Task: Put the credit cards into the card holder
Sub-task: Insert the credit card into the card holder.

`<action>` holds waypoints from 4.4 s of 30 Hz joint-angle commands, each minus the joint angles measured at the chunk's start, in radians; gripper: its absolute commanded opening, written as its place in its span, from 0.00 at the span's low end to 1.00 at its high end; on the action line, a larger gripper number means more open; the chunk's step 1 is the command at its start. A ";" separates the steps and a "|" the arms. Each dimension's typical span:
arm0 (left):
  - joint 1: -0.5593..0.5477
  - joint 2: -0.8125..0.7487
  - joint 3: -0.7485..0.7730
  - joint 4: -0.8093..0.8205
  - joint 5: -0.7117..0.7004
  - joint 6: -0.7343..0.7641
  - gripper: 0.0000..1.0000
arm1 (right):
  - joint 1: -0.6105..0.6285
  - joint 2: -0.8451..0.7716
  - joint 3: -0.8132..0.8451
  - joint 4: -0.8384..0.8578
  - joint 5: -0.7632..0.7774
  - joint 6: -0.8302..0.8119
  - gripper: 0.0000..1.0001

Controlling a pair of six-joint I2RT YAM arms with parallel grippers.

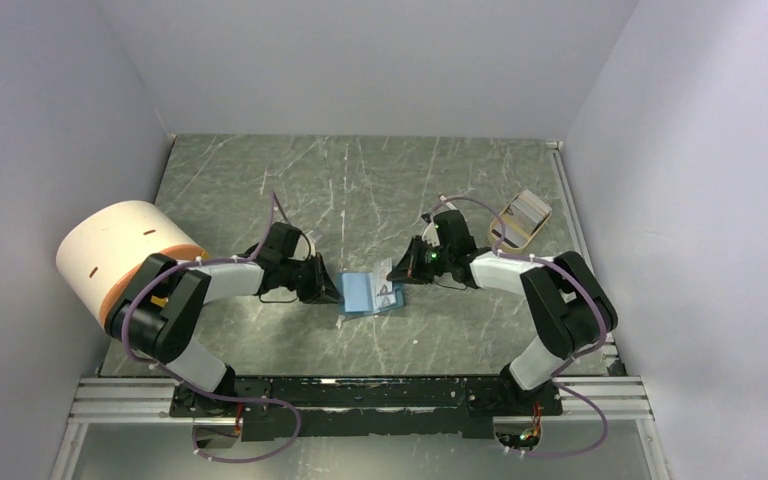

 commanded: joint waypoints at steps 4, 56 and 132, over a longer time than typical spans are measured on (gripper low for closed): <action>0.007 0.018 -0.002 -0.037 -0.038 0.041 0.09 | 0.008 0.070 -0.036 0.118 -0.045 0.018 0.00; 0.007 0.033 0.006 -0.035 -0.024 0.047 0.09 | 0.090 0.178 0.037 -0.005 -0.086 -0.050 0.00; 0.006 -0.064 -0.016 0.198 0.182 -0.041 0.45 | 0.207 0.109 0.085 -0.072 0.131 -0.138 0.26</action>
